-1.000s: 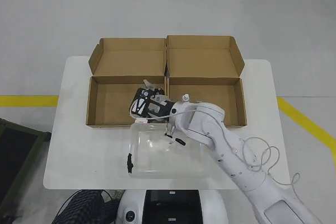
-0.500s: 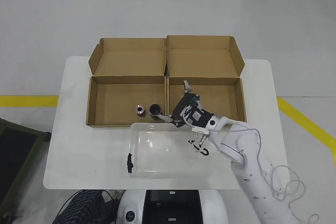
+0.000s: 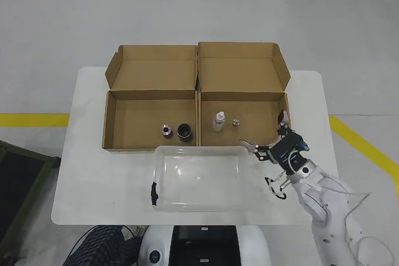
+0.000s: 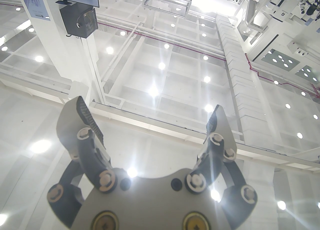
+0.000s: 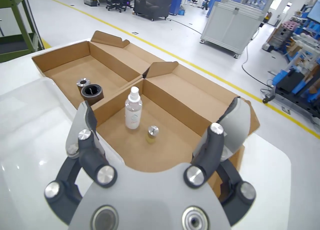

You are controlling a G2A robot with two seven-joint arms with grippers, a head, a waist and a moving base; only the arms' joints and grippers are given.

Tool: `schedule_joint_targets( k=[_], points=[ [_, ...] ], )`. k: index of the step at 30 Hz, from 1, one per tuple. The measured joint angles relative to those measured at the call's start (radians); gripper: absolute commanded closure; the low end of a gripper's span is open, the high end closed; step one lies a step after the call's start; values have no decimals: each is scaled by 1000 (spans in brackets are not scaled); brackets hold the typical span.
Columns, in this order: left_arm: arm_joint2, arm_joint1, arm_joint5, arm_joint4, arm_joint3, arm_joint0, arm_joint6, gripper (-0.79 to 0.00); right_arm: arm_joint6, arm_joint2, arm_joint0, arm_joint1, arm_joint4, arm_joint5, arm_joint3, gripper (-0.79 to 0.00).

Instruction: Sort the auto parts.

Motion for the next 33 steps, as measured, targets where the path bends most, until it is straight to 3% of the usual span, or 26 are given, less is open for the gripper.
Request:
schedule_joint_targets(
  k=[9, 20, 33],
  points=[
    [0, 0, 0, 0, 0, 0, 0, -785, -188, 166, -141, 18, -4, 26, 4, -785],
    [0, 0, 0, 0, 0, 0, 0, -785, -311, 276, -242, 28, 5, 60, 20, -785],
    [0, 0, 0, 0, 0, 0, 0, -784, -316, 297, -259, 31, 33, 63, 30, -785]
  ],
)
